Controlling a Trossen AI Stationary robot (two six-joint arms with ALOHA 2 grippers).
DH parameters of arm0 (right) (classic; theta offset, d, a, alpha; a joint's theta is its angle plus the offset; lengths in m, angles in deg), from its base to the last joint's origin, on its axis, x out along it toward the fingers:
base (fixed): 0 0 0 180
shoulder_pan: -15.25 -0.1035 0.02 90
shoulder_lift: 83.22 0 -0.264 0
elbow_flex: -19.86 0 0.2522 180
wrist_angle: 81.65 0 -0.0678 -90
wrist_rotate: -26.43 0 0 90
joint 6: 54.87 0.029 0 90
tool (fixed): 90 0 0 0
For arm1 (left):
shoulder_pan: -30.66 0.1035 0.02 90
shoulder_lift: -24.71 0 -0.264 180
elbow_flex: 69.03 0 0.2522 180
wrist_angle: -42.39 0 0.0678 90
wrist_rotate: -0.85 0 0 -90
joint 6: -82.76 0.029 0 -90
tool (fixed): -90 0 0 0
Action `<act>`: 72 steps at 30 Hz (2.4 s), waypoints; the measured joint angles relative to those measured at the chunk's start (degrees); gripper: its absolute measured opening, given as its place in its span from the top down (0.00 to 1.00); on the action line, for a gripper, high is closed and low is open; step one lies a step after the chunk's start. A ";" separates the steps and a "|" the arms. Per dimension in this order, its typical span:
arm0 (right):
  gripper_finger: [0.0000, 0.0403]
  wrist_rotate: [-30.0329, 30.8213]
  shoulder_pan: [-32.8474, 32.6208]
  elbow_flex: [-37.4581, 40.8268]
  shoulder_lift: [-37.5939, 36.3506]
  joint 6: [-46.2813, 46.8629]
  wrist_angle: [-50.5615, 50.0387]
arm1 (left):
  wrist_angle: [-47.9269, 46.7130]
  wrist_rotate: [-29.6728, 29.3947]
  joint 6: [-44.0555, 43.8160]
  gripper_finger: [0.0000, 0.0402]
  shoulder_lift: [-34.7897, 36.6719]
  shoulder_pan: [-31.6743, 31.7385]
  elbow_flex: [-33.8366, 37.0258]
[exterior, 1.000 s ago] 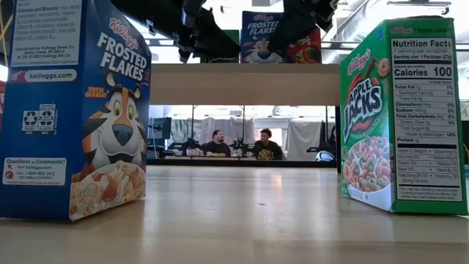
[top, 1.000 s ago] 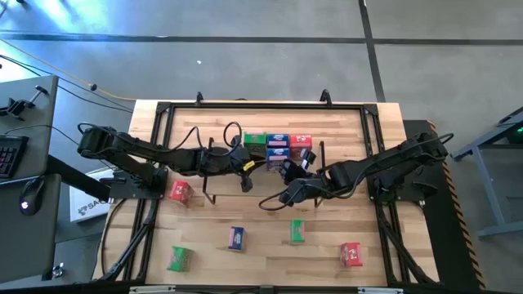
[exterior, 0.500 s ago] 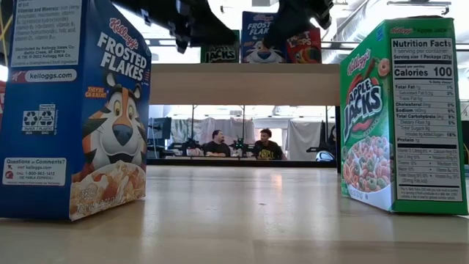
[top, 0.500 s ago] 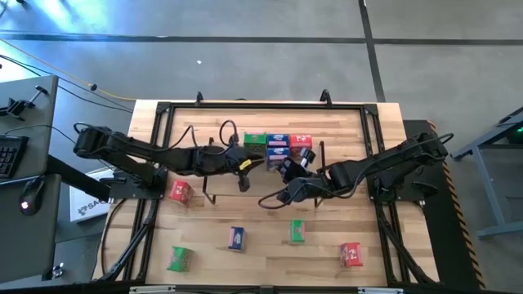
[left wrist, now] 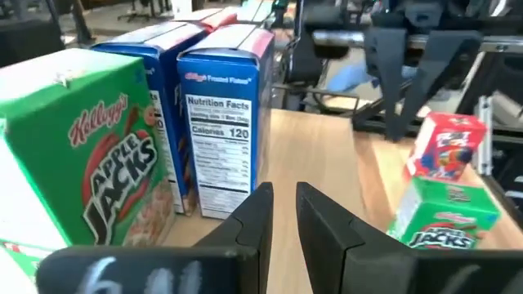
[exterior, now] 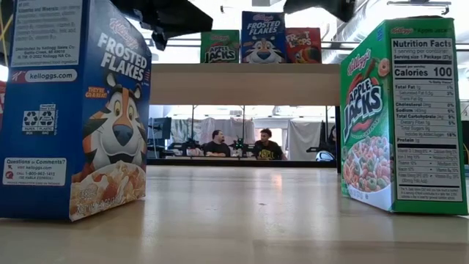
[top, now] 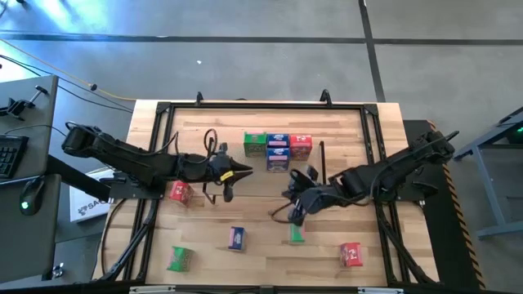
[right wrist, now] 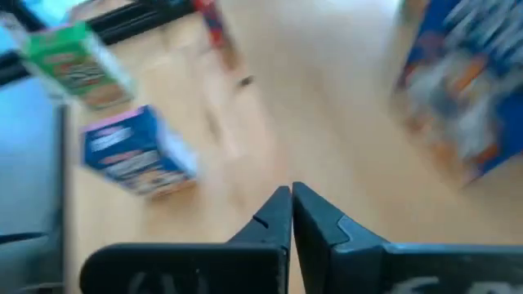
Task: Stack cereal on shelf
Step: Put the top green cereal box on the shelf aligned with the other green cereal box
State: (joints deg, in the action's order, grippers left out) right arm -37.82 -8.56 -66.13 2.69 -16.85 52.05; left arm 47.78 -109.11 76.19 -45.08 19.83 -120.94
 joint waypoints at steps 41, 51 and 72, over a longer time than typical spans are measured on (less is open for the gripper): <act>0.30 -7.35 -13.50 -8.86 14.97 63.64 -16.53 | 1.68 0.10 5.02 0.89 1.83 -2.03 1.79; 0.31 -11.50 -10.82 -11.39 18.27 64.02 -20.35 | 1.33 0.10 5.80 0.89 1.83 -2.09 1.79; 0.54 -16.84 -8.31 -13.33 20.21 43.62 -20.30 | -0.02 1.80 5.09 0.89 1.81 -2.09 1.79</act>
State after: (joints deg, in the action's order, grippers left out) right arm -54.67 -16.87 -79.46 22.90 26.77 31.75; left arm 47.76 -107.31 81.27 -43.27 17.73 -119.15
